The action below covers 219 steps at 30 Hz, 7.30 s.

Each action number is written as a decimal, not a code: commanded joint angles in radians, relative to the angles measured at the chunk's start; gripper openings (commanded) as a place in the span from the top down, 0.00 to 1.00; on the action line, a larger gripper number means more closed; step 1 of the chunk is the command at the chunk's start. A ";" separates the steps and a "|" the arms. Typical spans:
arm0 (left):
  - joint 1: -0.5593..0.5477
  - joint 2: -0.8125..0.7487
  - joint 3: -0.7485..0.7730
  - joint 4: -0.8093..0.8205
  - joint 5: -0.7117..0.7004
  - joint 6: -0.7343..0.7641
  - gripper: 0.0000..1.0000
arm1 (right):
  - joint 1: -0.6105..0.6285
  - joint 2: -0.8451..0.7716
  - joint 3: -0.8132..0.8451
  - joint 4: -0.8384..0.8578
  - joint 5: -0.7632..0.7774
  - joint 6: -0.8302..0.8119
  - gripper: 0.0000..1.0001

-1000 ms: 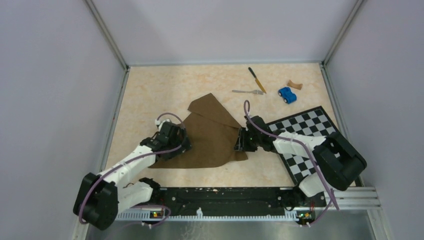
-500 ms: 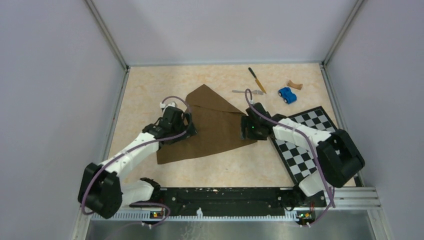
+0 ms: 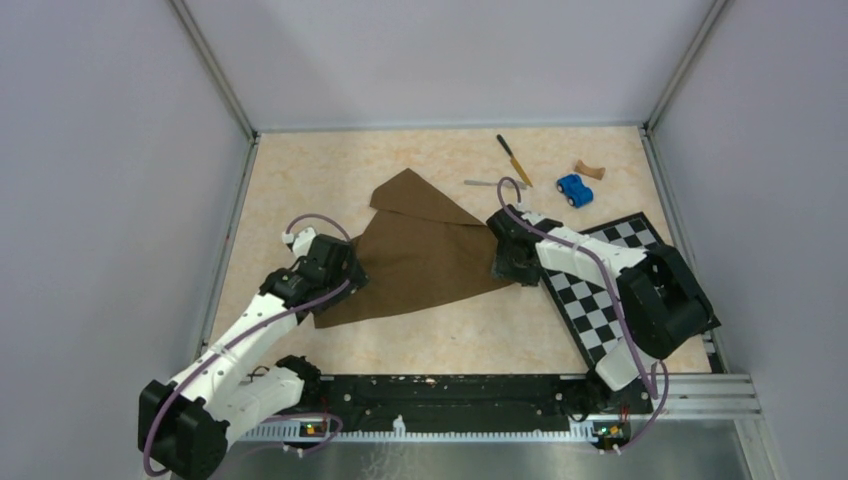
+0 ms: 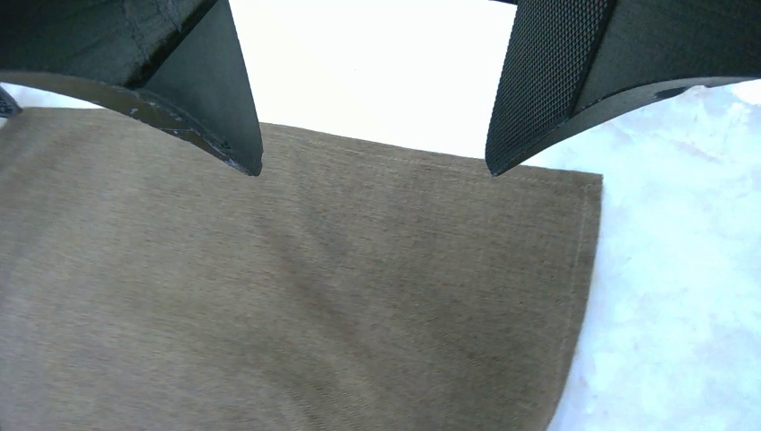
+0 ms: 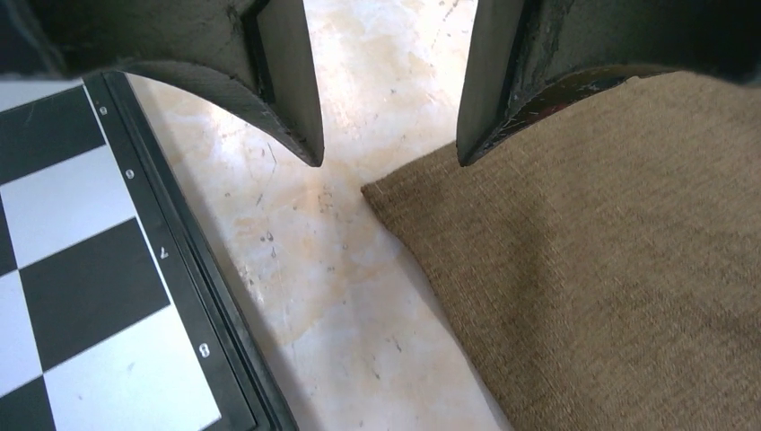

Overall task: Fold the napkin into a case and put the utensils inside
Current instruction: Pick up the crumpled napkin from the center of the board, then flatten out the crumpled napkin at the center of the board.

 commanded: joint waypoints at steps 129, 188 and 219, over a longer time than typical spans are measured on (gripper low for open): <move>0.542 0.321 0.195 0.551 0.886 0.440 0.01 | -0.204 0.282 0.459 0.475 -0.443 -0.400 0.29; 0.576 0.719 0.183 0.732 0.650 0.206 0.01 | -0.163 0.617 0.584 0.566 -0.542 -0.328 0.28; 0.478 0.172 0.112 0.249 0.567 0.418 0.01 | 0.010 -0.039 0.143 -0.160 -0.229 0.114 0.39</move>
